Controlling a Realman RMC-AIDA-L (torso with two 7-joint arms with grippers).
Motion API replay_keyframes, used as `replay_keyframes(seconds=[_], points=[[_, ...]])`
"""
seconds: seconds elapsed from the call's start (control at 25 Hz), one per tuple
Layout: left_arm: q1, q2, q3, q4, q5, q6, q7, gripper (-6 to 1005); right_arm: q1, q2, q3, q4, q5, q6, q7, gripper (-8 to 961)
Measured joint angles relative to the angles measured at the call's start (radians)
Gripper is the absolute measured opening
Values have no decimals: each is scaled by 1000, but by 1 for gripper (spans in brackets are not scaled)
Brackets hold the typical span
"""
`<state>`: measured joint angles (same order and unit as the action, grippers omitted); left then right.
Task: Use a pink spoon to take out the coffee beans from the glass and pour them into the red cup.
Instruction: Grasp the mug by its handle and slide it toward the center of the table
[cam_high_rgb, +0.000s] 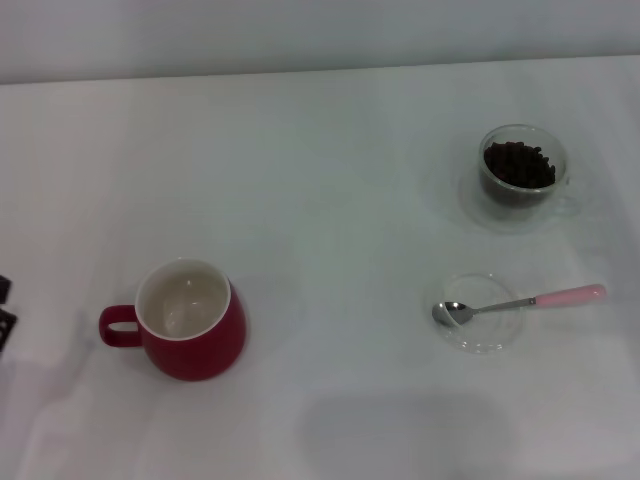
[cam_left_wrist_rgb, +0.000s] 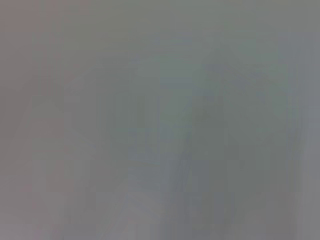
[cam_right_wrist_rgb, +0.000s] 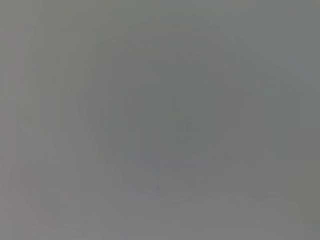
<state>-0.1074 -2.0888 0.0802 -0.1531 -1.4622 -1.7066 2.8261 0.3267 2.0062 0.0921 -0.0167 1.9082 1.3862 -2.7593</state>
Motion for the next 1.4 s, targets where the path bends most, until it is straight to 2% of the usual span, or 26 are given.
replay_keyframes(seconds=[0.44, 0.68, 1.08, 1.4], points=[[18, 1, 0, -7, 95, 137, 1, 846, 0, 0, -1, 13, 0, -2, 0, 684], [-1, 0, -1, -10, 102, 207, 1, 846, 0, 0, -1, 14, -3, -3, 0, 682], [-74, -1, 0, -17, 147, 345, 1, 847, 2, 0, -1, 12, -4, -4, -5, 679], [-103, 0, -8, -17, 148, 387, 1, 847, 4, 0, 0, 8, -1, -18, -6, 676]])
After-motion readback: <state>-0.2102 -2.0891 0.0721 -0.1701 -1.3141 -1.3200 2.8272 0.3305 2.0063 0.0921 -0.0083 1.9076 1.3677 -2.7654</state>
